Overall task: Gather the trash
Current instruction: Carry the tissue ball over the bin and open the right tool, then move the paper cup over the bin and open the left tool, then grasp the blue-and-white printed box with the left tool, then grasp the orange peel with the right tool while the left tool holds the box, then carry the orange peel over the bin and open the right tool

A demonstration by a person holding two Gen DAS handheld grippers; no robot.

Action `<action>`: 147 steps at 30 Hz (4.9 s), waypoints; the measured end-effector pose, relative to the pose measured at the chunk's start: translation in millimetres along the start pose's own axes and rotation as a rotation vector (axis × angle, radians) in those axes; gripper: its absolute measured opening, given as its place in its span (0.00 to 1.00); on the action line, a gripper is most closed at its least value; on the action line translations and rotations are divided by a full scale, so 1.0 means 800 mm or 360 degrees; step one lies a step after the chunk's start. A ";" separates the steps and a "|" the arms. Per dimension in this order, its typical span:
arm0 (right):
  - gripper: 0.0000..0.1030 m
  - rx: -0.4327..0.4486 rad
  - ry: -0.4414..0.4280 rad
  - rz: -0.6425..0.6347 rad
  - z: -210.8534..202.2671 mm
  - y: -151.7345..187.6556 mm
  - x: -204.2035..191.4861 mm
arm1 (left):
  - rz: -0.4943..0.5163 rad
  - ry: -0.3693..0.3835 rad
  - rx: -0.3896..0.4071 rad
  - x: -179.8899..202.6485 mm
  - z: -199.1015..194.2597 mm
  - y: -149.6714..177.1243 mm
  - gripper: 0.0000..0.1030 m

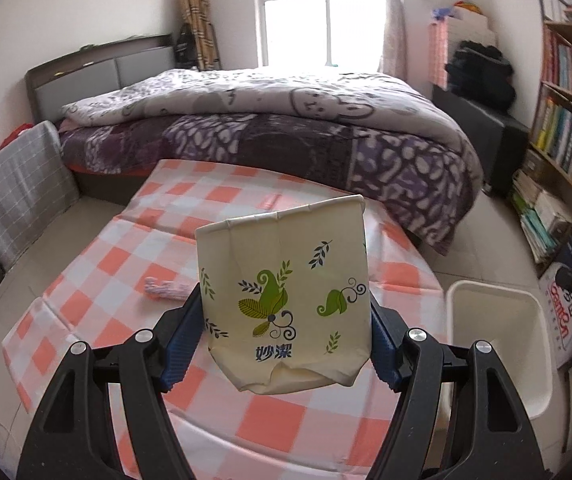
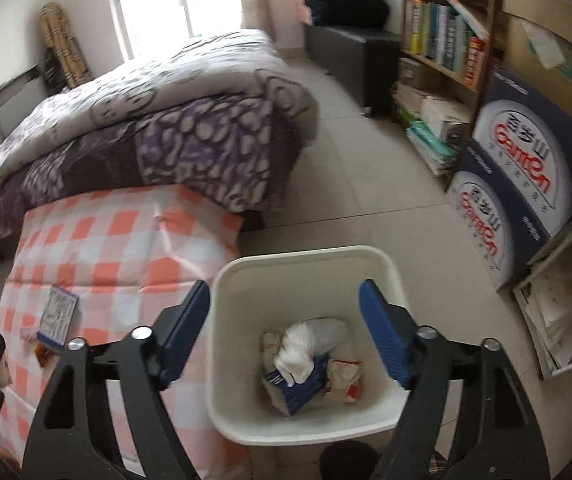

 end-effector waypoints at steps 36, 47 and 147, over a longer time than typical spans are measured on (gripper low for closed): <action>0.92 -0.0126 0.0113 0.0429 0.011 0.006 0.142 | 0.0457 0.0515 -0.0225 0.238 0.032 0.072 0.90; 0.93 -0.0204 0.0056 0.0315 0.024 0.017 0.090 | 0.0466 -0.0180 -0.0342 0.072 0.142 0.029 0.90; 0.28 0.0085 -0.0802 -0.0691 -0.053 0.089 -0.383 | -0.0497 -0.0177 -0.0086 -0.270 0.000 -0.028 0.57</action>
Point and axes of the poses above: each gripper's, at about its wrist camera, not at the fingertips, and z roughly the way its jaws point, x to its right, y to its underside, the point moved 9 cm from there along z, roughly the way its jaws point, and after that the axes turned 2 degrees about -z, right-handed, at the moved point
